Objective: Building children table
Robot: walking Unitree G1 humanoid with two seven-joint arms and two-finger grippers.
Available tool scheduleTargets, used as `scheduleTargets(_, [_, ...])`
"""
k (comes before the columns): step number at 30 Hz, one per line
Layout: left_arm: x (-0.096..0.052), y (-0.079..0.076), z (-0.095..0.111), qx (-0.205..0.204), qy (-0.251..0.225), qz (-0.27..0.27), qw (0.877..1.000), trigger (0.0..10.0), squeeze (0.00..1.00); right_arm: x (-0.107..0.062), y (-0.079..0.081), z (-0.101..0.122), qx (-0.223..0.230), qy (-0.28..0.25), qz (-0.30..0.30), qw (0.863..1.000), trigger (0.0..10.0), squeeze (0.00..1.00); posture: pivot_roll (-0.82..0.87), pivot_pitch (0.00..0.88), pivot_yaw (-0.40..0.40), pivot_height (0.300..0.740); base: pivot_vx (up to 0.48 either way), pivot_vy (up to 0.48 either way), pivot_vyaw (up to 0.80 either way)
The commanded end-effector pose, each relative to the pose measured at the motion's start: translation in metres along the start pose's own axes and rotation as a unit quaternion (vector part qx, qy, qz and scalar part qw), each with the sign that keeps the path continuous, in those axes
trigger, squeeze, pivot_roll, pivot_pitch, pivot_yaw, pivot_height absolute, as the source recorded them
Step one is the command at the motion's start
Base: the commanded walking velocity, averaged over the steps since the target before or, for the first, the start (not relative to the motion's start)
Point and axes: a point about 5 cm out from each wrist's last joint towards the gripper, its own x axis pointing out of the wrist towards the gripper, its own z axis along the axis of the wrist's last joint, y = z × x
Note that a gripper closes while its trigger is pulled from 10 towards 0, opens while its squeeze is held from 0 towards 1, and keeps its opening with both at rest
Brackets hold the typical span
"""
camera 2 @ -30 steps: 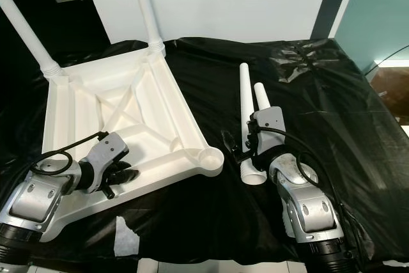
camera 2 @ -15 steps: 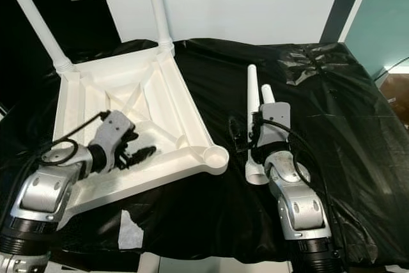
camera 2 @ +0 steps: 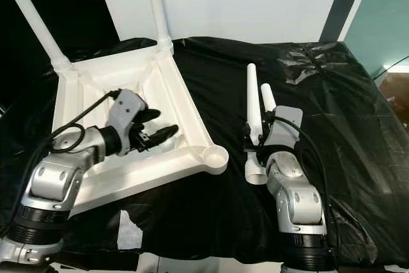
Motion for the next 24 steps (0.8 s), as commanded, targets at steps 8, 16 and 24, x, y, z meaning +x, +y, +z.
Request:
scheduleTargets(8, [0.014, -0.01, 0.017, 0.024, -0.035, -0.022, 0.999, 10.0, 0.0, 0.014, 0.011, -0.008, 0.041, 0.07, 0.021, 0.997, 10.0, 0.0, -0.04, 0.017, 0.012, 0.74, 0.0, 0.0, 0.0])
scheduleTargets(16, [0.017, -0.013, 0.021, 0.027, -0.047, -0.033, 0.998, 10.0, 0.0, 0.016, 0.007, -0.018, 0.064, 0.127, 0.006, 0.99, 10.0, 0.0, -0.04, 0.018, 0.007, 0.74, 0.0, 0.0, 0.0])
scheduleTargets(24, [0.023, -0.025, 0.003, 0.04, -0.019, -0.052, 0.998, 10.0, 0.0, 0.014, -0.003, -0.029, 0.059, 0.165, -0.017, 0.984, 10.0, 0.0, -0.05, 0.022, 0.012, 0.74, 0.0, 0.0, 0.0])
